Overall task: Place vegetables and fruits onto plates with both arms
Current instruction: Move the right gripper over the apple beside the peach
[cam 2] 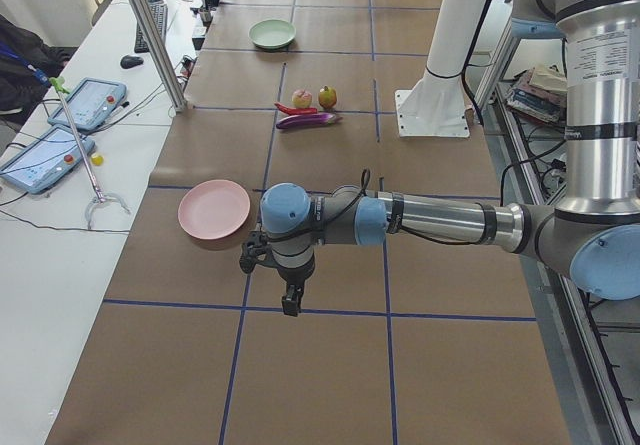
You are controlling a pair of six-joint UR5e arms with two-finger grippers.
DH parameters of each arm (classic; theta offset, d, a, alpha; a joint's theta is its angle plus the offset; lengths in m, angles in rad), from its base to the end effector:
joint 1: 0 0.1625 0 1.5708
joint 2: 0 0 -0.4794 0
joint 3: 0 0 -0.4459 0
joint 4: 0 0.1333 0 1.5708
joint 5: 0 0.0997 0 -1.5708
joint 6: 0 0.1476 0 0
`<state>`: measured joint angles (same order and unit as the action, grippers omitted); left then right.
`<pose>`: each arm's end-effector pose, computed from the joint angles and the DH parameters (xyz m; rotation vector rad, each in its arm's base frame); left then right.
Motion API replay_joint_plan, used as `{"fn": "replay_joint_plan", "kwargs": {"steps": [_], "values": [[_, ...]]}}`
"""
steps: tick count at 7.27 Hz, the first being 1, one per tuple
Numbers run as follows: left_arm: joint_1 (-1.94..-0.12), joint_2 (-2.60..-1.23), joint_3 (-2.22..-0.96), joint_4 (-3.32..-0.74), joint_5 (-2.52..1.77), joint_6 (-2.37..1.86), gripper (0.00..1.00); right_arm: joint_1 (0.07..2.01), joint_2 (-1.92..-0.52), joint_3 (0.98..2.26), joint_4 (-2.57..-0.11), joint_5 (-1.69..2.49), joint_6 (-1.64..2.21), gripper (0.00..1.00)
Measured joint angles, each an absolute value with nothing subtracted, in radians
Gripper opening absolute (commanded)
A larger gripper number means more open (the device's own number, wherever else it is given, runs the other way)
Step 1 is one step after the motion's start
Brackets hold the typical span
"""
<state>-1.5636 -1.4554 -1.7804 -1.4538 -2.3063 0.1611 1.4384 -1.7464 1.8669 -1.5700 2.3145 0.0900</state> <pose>-0.0308 -0.4861 0.7085 0.0349 0.7357 0.1523 -0.0291 -0.4713 0.6767 0.0325 -0.7512 -0.0855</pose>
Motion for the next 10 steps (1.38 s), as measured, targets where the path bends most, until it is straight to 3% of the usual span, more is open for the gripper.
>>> {"fn": "replay_joint_plan", "kwargs": {"steps": [4,7,10], "values": [[-1.558,-1.460,-1.770,-1.458,-2.314,0.161,1.00,1.342,-1.652,1.866,-1.465,2.315,0.148,1.00],[-1.556,-1.459,-1.769,-1.457,-2.315,0.162,1.00,1.134,-1.440,1.917,-1.443,2.305,0.440,1.00],[-1.556,-1.459,-1.771,-1.457,-2.316,0.163,1.00,0.804,-1.197,1.922,-1.448,2.116,0.857,1.00]]}}
